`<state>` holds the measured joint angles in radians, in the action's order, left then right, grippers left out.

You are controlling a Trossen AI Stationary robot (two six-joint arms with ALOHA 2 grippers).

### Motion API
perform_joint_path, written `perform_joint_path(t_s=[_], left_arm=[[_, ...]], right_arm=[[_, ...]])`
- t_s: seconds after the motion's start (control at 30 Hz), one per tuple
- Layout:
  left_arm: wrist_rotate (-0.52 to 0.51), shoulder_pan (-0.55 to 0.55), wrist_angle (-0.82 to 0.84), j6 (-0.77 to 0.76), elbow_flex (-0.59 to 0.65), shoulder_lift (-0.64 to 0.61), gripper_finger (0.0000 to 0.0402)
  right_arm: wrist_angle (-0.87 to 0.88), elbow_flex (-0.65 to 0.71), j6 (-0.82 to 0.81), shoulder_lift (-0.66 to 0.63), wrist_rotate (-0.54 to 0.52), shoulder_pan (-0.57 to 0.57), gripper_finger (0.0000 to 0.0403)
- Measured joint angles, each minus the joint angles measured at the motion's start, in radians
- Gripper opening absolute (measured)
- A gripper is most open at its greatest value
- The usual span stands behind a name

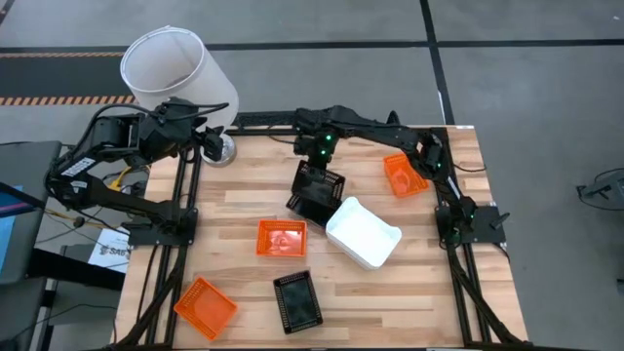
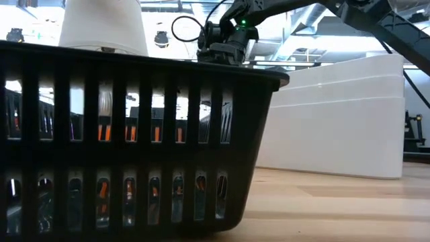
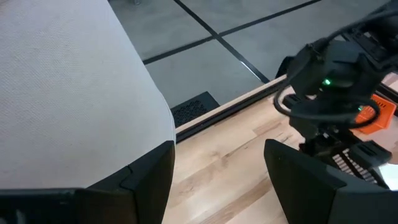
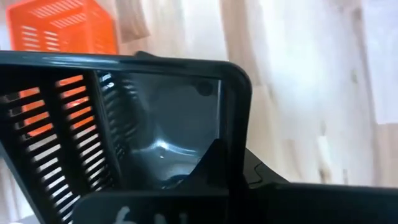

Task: Stack baskets by color
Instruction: Stack the bottom right black bin on top of the top left black bin

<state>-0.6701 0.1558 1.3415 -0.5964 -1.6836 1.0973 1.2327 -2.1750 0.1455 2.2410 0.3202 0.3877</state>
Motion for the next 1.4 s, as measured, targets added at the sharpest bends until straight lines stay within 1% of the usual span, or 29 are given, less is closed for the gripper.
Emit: perform_joint_path(t_s=[0.17, 0.47, 0.63, 0.77, 1.03, 1.23, 1.4], left_arm=[[0.000, 0.000, 0.000, -0.001, 0.000, 0.000, 0.0238], [0.000, 0.000, 0.000, -0.002, 0.000, 0.000, 0.0238], [0.000, 0.000, 0.000, -0.002, 0.000, 0.000, 0.0238], [0.000, 0.000, 0.000, -0.002, 0.000, 0.000, 0.0238], [0.001, 0.000, 0.000, -0.002, 0.000, 0.000, 0.0238], [0.001, 0.000, 0.006, -0.017, 0.000, 0.000, 0.0238], [0.001, 0.000, 0.011, -0.017, 0.000, 0.000, 0.0238]], right_arm=[[-0.007, 0.002, -0.055, 0.006, 0.004, -0.019, 0.0010], [-0.011, 0.071, -0.098, 0.007, 0.002, -0.024, 0.0005], [-0.029, 0.072, -0.100, 0.007, -0.002, -0.040, 0.0015], [-0.035, 0.072, -0.142, 0.007, -0.002, -0.041, 0.0013], [-0.036, 0.072, -0.148, 0.007, -0.005, -0.043, 0.0012], [-0.022, 0.144, -0.166, 0.008, -0.012, -0.057, 0.0012], [0.013, 0.171, -0.150, 0.008, -0.012, -0.069, 0.0015]])
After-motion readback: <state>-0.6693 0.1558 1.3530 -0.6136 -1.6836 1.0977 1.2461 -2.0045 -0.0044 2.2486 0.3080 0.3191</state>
